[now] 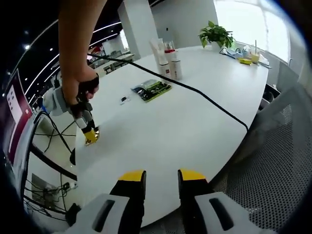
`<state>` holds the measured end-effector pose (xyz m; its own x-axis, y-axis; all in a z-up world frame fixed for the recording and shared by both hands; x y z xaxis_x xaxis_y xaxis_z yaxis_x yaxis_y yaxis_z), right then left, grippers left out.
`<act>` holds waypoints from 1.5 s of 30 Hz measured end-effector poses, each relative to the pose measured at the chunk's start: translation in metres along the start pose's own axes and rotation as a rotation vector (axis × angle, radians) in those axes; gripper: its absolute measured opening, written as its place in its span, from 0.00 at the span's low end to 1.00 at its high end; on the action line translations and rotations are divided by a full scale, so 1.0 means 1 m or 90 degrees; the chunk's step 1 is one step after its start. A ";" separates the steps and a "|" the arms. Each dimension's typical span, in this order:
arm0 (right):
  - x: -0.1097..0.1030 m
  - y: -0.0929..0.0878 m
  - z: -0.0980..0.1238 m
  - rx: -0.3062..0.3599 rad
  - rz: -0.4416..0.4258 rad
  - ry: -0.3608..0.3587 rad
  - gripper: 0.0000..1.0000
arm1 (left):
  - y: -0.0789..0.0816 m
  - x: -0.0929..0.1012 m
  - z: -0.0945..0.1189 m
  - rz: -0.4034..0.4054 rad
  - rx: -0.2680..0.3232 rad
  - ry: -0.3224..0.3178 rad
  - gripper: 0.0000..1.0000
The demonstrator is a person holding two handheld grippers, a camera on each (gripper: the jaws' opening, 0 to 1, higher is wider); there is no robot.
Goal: Arrange the skincare products in the storage area until every visible bottle or jar stands upright without overlapping.
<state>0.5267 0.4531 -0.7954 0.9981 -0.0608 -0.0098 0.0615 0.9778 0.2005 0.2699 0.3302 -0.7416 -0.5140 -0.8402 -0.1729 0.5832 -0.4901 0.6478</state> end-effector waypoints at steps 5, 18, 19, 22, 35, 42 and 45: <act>-0.002 0.000 0.000 -0.007 0.002 0.001 0.35 | 0.000 0.002 0.000 -0.002 -0.001 -0.008 0.27; -0.005 -0.003 0.001 -0.021 -0.005 0.001 0.36 | -0.001 0.003 -0.002 -0.001 -0.007 -0.013 0.27; -0.005 -0.002 0.000 -0.020 -0.005 0.001 0.36 | -0.001 0.003 -0.002 0.000 -0.005 -0.013 0.27; -0.005 -0.001 0.000 -0.012 -0.012 0.004 0.36 | -0.001 0.004 -0.003 -0.004 -0.009 -0.016 0.27; -0.023 -0.002 0.030 0.003 -0.022 0.017 0.36 | 0.000 0.008 -0.002 0.005 -0.006 -0.027 0.27; -0.036 -0.008 0.041 0.016 -0.021 0.016 0.36 | 0.000 0.011 -0.003 0.000 -0.006 -0.035 0.27; -0.037 -0.018 0.045 0.007 -0.011 0.012 0.36 | -0.002 0.012 -0.002 -0.001 -0.014 -0.039 0.27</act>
Point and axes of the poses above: the point that each gripper's makers call its tool centre point, and the gripper's own axes: z roughly backward along the fingers, x roughly to its right, y roughly out of its top, the point moved 2 cm from there along z, roughly backward along the fingers, and after that the axes turned 2 degrees about -z, right-handed, at the moved point
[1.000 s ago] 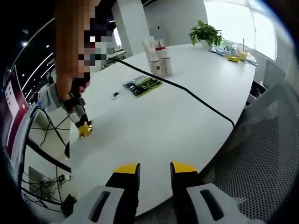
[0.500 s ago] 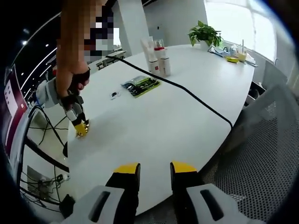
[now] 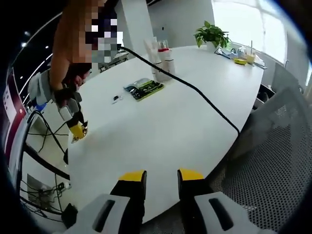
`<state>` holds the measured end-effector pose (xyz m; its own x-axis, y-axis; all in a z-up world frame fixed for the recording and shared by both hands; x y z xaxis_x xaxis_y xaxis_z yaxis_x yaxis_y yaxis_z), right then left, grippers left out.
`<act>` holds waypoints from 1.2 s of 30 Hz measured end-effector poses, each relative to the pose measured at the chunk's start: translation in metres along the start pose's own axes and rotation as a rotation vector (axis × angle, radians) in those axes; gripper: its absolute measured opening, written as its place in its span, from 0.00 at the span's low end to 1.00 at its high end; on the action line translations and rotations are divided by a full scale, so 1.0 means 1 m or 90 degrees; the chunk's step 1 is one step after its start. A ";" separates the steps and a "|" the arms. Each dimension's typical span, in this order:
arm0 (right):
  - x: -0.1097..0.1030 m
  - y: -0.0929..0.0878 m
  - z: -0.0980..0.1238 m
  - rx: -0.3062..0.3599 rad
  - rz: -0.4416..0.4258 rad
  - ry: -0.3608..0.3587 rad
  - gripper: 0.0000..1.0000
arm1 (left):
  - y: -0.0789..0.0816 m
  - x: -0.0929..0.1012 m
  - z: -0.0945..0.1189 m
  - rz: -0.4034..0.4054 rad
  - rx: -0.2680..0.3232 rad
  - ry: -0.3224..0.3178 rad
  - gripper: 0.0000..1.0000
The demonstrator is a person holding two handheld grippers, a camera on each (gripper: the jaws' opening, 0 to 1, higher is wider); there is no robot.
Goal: Arrange the skincare products in the storage area until every visible bottle or jar stands upright without overlapping.
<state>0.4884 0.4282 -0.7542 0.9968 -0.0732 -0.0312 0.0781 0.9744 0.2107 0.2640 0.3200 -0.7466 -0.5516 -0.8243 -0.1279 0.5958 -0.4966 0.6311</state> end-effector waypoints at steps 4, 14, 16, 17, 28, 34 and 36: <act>0.004 -0.014 0.010 -0.003 -0.007 -0.014 0.36 | 0.002 0.000 0.001 -0.002 0.008 -0.001 0.27; -0.005 -0.032 0.051 0.035 -0.013 -0.042 0.36 | 0.012 0.001 0.004 0.010 0.049 -0.004 0.27; -0.017 -0.041 0.062 0.040 -0.006 -0.031 0.36 | 0.013 0.002 0.003 0.010 0.052 -0.006 0.28; -0.021 -0.045 0.065 0.037 0.000 -0.027 0.36 | 0.013 0.002 0.002 0.009 0.050 -0.006 0.28; -0.050 -0.088 0.119 0.097 0.051 -0.033 0.36 | 0.033 0.003 0.013 0.064 0.114 -0.026 0.33; -0.073 -0.123 0.143 0.121 0.098 -0.039 0.36 | 0.056 0.014 0.031 0.111 0.191 -0.074 0.39; -0.082 -0.130 0.148 0.141 0.094 -0.036 0.36 | 0.048 0.012 0.030 0.106 0.146 -0.084 0.39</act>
Point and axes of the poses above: the point that each gripper's makers call its tool centre point, and the gripper's own axes: z roughly backward along the fingers, x roughly to its right, y roughly out of its top, the point moved 2 cm from there along z, roughly backward along the fingers, and after that the axes turned 2 degrees about -z, right-handed, at the moved point
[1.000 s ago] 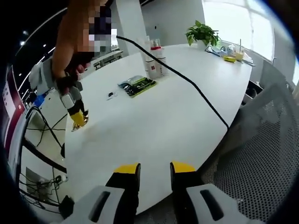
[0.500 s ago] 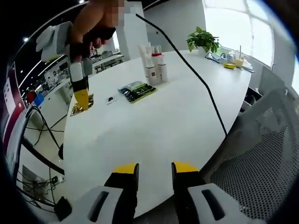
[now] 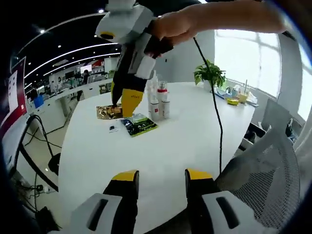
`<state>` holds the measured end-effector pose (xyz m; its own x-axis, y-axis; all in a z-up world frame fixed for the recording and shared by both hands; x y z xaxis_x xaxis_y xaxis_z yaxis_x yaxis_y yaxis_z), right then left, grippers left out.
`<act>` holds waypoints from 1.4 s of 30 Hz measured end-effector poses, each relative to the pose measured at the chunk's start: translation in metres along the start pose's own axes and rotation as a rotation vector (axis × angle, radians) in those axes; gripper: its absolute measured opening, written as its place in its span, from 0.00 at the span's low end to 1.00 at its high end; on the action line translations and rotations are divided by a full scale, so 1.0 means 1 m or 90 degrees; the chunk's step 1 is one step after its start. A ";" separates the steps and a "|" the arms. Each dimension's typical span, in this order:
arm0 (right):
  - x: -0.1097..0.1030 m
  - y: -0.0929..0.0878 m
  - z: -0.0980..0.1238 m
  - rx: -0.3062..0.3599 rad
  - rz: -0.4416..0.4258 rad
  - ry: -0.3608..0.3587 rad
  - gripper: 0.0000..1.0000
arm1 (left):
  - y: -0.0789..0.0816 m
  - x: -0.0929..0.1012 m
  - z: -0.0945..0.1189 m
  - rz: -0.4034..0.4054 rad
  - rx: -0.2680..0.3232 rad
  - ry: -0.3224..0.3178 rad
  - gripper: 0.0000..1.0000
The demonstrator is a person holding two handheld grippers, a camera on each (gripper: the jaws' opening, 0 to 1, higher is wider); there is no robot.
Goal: Arrange the skincare products in the storage area until every visible bottle or jar stands upright without overlapping.
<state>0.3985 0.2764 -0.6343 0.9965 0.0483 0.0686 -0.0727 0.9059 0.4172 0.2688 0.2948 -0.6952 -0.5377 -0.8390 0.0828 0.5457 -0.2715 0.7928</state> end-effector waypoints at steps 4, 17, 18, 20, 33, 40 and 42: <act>-0.021 -0.006 0.013 0.021 0.013 -0.005 0.36 | 0.027 -0.004 0.003 0.070 0.085 -0.027 0.39; -0.062 -0.021 0.034 0.059 0.059 -0.028 0.36 | 0.073 -0.022 0.023 0.438 0.292 -0.169 0.54; -0.067 -0.022 0.034 0.057 0.067 -0.027 0.36 | 0.073 -0.019 0.022 0.450 0.293 -0.193 0.52; -0.074 -0.021 0.032 0.052 0.089 -0.029 0.36 | 0.074 -0.014 0.020 0.475 0.293 -0.225 0.50; -0.112 -0.001 0.029 0.077 0.134 -0.034 0.36 | 0.067 0.017 0.021 0.499 0.235 -0.327 0.05; -0.115 0.011 0.043 0.236 -0.081 -0.047 0.41 | 0.066 0.015 0.030 0.503 0.255 -0.357 0.01; -0.110 0.011 0.050 0.304 -0.198 -0.049 0.43 | 0.070 0.013 0.034 0.519 0.275 -0.374 0.01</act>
Point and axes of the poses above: the point that each gripper's makers call its tool centre point, and the gripper's own axes: z roughly backward along the fingers, x roughly to its right, y roughly out of its top, the point moved 2 cm from there along z, roughly backward along the fingers, and after that the axes turned 2 degrees about -z, right-handed, at the moved point
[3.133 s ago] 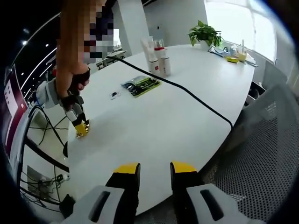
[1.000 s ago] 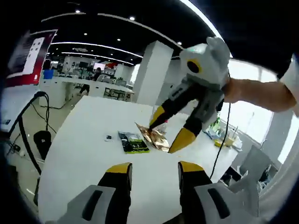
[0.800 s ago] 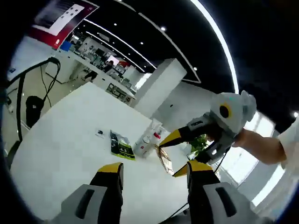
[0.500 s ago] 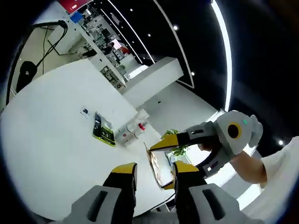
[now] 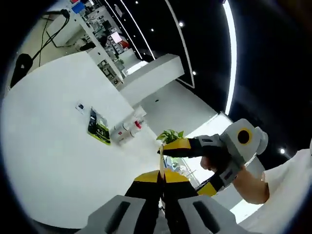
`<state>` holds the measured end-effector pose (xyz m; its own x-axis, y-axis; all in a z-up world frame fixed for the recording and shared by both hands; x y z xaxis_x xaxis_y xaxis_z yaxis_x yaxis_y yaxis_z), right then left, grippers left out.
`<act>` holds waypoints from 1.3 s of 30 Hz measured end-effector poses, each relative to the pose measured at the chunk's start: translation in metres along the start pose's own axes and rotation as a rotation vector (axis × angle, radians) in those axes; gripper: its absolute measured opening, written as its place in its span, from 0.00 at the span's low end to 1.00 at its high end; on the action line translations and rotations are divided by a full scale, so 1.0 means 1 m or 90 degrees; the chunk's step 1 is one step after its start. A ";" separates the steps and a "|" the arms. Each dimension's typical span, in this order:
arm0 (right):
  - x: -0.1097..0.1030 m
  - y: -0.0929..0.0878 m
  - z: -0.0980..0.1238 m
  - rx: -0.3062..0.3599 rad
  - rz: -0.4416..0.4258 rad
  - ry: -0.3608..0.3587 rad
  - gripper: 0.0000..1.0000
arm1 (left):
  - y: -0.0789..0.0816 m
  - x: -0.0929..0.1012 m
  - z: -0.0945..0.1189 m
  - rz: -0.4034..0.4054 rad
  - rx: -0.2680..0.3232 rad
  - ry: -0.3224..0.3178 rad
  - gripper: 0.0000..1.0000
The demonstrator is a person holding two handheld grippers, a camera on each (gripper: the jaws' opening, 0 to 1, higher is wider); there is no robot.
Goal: Arrange the skincare products in the storage area until every visible bottle or jar stands upright without overlapping.
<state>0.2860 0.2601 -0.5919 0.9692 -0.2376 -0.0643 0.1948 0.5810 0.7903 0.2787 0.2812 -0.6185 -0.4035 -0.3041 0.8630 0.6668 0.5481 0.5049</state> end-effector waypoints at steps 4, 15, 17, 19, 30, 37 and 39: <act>0.009 0.006 0.013 0.131 -0.192 -0.032 0.51 | 0.002 0.002 0.001 0.012 0.007 -0.023 0.01; 0.001 0.005 0.012 0.295 -0.476 0.101 0.12 | -0.020 0.039 -0.003 0.020 -0.078 -0.156 0.01; 0.000 0.006 0.012 0.296 -0.487 0.117 0.06 | -0.020 0.035 -0.003 0.028 -0.077 -0.148 0.01; -0.003 0.007 0.011 0.290 -0.487 0.134 0.01 | -0.020 0.032 -0.003 0.056 -0.087 -0.154 0.01; 0.014 -0.004 0.006 0.269 -0.550 0.078 0.00 | -0.028 0.015 -0.009 0.056 -0.105 -0.080 0.11; 0.015 -0.012 0.001 0.259 -0.548 0.035 0.12 | -0.031 0.009 -0.006 0.059 -0.116 -0.068 0.01; 0.019 -0.019 -0.001 0.259 -0.551 0.010 0.28 | -0.022 0.005 -0.005 0.078 -0.084 -0.060 0.01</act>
<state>0.3010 0.2451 -0.6084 0.5164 -0.4457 -0.7312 0.7805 -0.1063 0.6160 0.2647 0.2637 -0.6251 -0.3670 -0.1637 0.9157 0.7880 0.4684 0.3995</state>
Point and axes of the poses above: the point that each gripper's makers call its tool centre point, and the gripper's own axes: z roughly backward along the fingers, x roughly to its right, y roughly out of its top, the point moved 2 cm from there along z, roughly backward along the fingers, and after that the axes turned 2 degrees about -z, right-handed, at the moved point
